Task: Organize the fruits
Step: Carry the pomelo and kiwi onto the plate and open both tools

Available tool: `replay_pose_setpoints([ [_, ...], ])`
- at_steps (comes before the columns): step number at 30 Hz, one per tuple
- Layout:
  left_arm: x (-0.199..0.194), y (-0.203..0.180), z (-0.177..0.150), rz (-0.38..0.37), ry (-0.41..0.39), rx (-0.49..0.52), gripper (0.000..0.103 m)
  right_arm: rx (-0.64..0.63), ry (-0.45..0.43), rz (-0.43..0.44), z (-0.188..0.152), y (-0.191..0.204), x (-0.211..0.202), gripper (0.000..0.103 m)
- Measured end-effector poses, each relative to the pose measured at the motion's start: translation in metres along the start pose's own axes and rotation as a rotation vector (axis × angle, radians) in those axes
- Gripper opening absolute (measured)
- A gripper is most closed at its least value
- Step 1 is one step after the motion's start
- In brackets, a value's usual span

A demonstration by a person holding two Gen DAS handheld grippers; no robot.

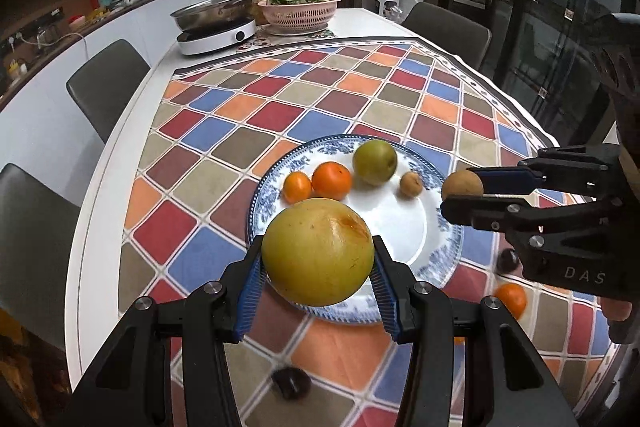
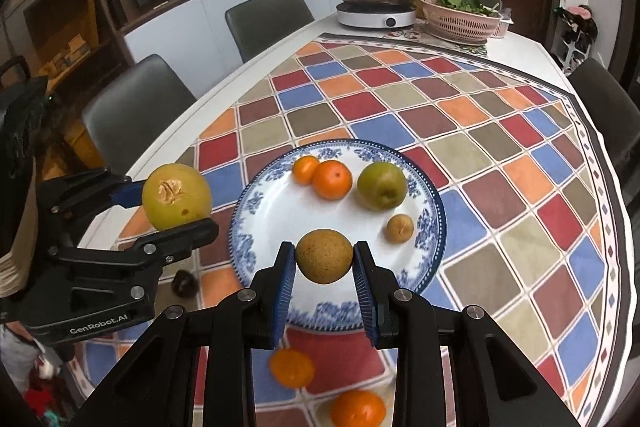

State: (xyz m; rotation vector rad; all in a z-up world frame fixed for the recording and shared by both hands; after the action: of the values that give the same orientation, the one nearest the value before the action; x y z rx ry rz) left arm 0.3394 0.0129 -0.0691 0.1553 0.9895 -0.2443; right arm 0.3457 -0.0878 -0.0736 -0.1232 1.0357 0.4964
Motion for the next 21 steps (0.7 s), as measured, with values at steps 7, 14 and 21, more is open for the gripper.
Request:
replay_pose_setpoints([
  [7, 0.031, 0.005, 0.011, -0.028, 0.033, 0.006, 0.049, 0.024, 0.047, 0.02, 0.013, -0.012, 0.029, 0.031],
  [14, 0.057, 0.01, 0.02, -0.044, 0.056, 0.006, 0.049, 0.035, 0.084, 0.025, 0.022, -0.02, 0.051, 0.031],
  [21, 0.079, 0.013, 0.019, -0.037, 0.094, 0.028, 0.049, 0.045, 0.117, 0.015, 0.023, -0.027, 0.07, 0.031],
])
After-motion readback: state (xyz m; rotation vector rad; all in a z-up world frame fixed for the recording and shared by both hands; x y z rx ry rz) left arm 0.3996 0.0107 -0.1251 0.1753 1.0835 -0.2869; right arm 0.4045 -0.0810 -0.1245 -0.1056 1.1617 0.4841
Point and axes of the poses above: each gripper's, at about its wrist camera, not at the fingertips, and x roughly the way its jaws point, y to its left, z to its top, the point moved 9 cm from there along x, roughly the way its jaws point, and after that the axes turned 7 degrees about y, right-handed, at the moved point
